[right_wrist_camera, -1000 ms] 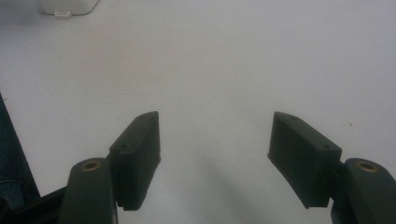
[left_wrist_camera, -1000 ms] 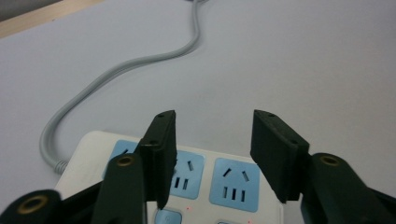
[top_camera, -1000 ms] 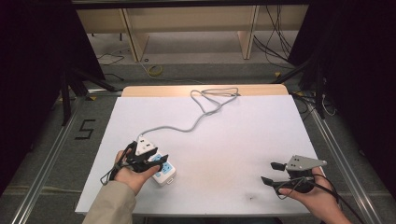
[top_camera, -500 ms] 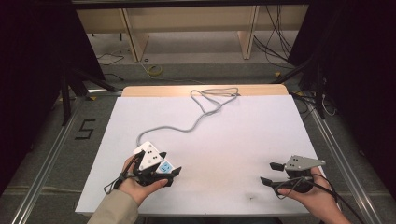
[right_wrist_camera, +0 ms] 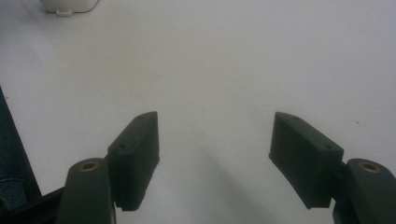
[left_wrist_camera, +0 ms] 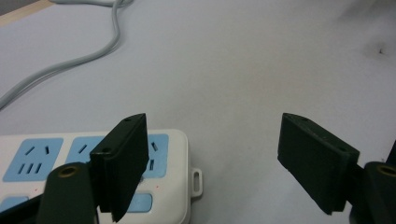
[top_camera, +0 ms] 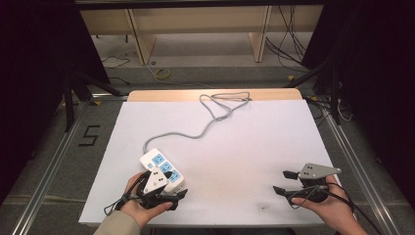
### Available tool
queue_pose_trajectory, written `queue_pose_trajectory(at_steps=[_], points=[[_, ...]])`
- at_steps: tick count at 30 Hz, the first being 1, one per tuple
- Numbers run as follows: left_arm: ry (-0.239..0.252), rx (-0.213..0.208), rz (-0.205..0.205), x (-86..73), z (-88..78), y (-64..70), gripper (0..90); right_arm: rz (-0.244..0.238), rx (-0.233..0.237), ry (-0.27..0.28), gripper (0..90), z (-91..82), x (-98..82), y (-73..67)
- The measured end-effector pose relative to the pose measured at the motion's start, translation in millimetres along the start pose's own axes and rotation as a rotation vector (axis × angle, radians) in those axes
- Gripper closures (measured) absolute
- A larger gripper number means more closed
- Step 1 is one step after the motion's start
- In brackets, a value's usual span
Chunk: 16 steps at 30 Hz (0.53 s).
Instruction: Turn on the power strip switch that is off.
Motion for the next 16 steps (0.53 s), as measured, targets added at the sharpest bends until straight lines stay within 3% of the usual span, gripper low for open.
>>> queue_pose_trajectory(at_steps=[16], points=[[-0.004,0.016,0.006,0.3,-0.5,-2.7,23.7,-0.003,0.001,0.002,33.0,-0.6,0.3,-0.2]])
Point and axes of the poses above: each handheld gripper's, and its own axes: z roughly forward along the jaws, x roughly out of its top, y roughly to its right, the point moved 10 cm from there along z, roughly forward along the jaws, and after that the axes turned 10 degrees about x, right-handed, at the moved point
